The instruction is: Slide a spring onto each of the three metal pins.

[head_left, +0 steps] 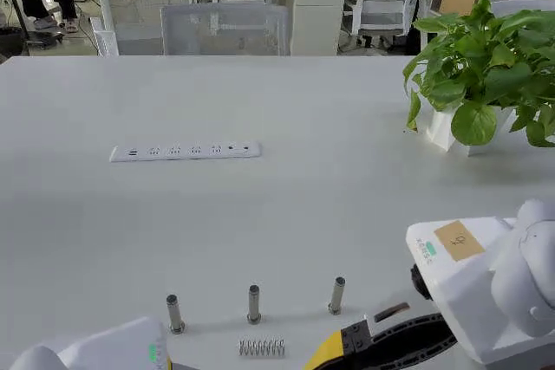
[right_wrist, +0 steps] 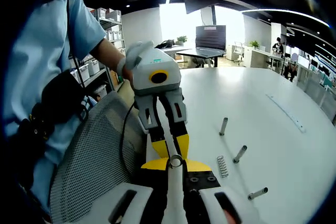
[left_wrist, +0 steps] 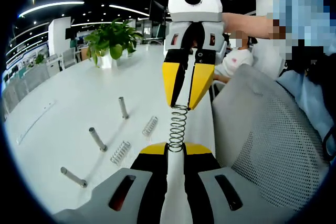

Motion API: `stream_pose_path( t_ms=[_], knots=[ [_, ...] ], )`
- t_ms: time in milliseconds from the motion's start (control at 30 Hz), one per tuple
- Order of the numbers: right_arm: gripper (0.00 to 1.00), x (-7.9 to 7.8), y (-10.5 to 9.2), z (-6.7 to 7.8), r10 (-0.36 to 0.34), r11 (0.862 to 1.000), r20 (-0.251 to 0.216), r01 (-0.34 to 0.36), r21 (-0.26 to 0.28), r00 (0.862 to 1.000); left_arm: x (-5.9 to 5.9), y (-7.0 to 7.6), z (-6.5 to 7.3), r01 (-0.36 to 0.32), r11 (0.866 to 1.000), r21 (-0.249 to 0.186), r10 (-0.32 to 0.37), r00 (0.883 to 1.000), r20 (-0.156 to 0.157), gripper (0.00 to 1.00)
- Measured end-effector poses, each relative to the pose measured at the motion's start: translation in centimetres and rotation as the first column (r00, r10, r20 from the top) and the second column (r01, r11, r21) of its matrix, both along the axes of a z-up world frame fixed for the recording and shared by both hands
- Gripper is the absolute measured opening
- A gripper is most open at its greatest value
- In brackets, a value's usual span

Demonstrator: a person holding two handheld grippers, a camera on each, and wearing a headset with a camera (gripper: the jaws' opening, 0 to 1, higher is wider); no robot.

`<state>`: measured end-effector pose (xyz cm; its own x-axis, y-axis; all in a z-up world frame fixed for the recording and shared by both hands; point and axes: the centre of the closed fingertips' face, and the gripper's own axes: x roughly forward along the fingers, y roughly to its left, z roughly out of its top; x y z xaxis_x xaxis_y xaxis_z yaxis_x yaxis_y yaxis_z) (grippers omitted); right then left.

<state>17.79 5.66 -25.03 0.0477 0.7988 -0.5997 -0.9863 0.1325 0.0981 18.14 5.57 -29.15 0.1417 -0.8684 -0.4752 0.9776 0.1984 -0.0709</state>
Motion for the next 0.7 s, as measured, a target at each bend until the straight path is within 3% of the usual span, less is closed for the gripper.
stream_pose_path(
  t_ms=[300, 367, 433, 500, 700],
  knots=[
    [0.07, 0.0, -0.3, -0.1, 0.007, 0.999, 0.015, -0.007, -0.032, 1.0, -0.1, 0.1, 0.0, -0.017, 1.0, -0.013, 0.016, 1.0, -0.006, 0.07],
    [0.13, 0.0, -0.4, -0.1, 0.002, 0.999, 0.016, -0.002, -0.043, 1.0, -0.1, 0.0, -0.1, -0.021, 1.0, -0.016, 0.021, 1.0, -0.005, 0.07],
    [0.26, 0.1, -0.6, -0.1, -0.005, 0.998, 0.015, 0.005, -0.059, 1.0, -0.2, 0.0, -0.1, -0.026, 0.999, -0.022, 0.026, 1.0, -0.013, 0.07],
    [0.33, 0.4, -1.1, -0.4, -0.002, 0.995, 0.038, 0.006, -0.095, 0.999, -0.2, -0.1, -0.3, -0.029, 0.999, -0.024, 0.029, 0.999, -0.021, 0.06],
    [0.34, 0.5, -1.6, -0.6, -0.002, 0.994, 0.034, 0.006, -0.109, 0.999, 0.0, -0.2, -0.6, -0.044, 0.998, -0.033, 0.043, 0.998, -0.036, 0.06]
  ],
)
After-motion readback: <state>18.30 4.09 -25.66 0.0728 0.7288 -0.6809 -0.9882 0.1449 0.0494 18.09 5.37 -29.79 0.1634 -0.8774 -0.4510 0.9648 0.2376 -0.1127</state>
